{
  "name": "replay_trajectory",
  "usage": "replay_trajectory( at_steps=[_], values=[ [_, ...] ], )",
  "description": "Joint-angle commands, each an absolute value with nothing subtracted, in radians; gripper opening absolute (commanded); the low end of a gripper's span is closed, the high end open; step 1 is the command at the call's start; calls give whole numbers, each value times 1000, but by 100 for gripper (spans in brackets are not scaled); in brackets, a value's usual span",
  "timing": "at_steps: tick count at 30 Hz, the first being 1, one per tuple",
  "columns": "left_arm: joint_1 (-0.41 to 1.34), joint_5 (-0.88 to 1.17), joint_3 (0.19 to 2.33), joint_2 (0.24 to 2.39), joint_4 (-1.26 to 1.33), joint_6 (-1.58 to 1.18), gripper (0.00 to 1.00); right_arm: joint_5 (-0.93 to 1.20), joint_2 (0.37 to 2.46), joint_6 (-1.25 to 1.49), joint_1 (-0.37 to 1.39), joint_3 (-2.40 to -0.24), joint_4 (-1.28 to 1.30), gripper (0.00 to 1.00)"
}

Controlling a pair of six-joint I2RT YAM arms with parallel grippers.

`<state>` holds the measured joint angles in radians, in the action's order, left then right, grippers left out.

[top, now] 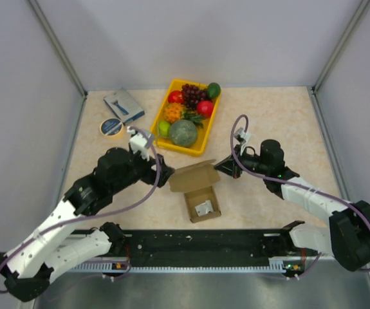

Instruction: Fold the paper box

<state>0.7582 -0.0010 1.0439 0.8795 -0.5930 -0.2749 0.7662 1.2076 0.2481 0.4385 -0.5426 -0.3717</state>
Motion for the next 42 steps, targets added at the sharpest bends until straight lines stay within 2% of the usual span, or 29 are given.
replay_trajectory(
  at_steps=[1,4,7,8,10,13,14,15,16,21,24,27,28,30,31,34,35,38,39,42],
  values=[
    [761,-71,783,689,-414,-353,76,620,1079,318,456,-462,-463,0],
    [759,-45,678,657,-329,-399,72,577,1034,296,457,-436,-446,0],
    [761,-5,612,734,-237,-449,62,568,1029,278,457,-431,-430,0],
    [759,27,606,762,-223,-448,55,561,1028,278,457,-430,-430,0],
    [759,19,612,831,-233,-477,50,551,1020,272,459,-428,-423,0],
    [759,37,537,856,-108,-479,58,543,1017,259,459,-428,-410,0],
    [756,63,522,865,-27,-489,65,543,1017,259,457,-429,-407,0],
    [749,86,517,879,-9,-503,78,543,1014,252,459,-430,-399,0],
    [733,101,520,914,-8,-508,81,543,1014,250,457,-430,-394,0],
    [695,95,558,989,5,-499,81,519,985,233,457,-417,-371,0],
    [629,179,554,1014,23,-491,75,518,985,226,457,-420,-361,0],
    [540,328,545,1067,84,-483,80,523,992,227,459,-425,-371,0],
    [529,395,549,1078,107,-482,86,525,997,229,457,-425,-371,0],
    [512,471,548,1106,150,-463,88,532,1005,227,459,-433,-373,0],
    [509,501,557,1111,156,-456,86,537,1008,227,459,-434,-371,0],
    [506,548,600,1134,137,-416,67,546,1015,225,457,-440,-367,0],
    [506,566,610,1143,126,-405,55,548,1017,229,457,-440,-370,0],
    [506,587,650,1170,86,-377,41,546,1020,235,457,-440,-357,0],
    [508,580,655,1166,83,-367,33,535,1014,235,457,-439,-338,0],
    [515,517,658,1135,55,-342,26,511,985,233,459,-433,-295,0]
  ],
)
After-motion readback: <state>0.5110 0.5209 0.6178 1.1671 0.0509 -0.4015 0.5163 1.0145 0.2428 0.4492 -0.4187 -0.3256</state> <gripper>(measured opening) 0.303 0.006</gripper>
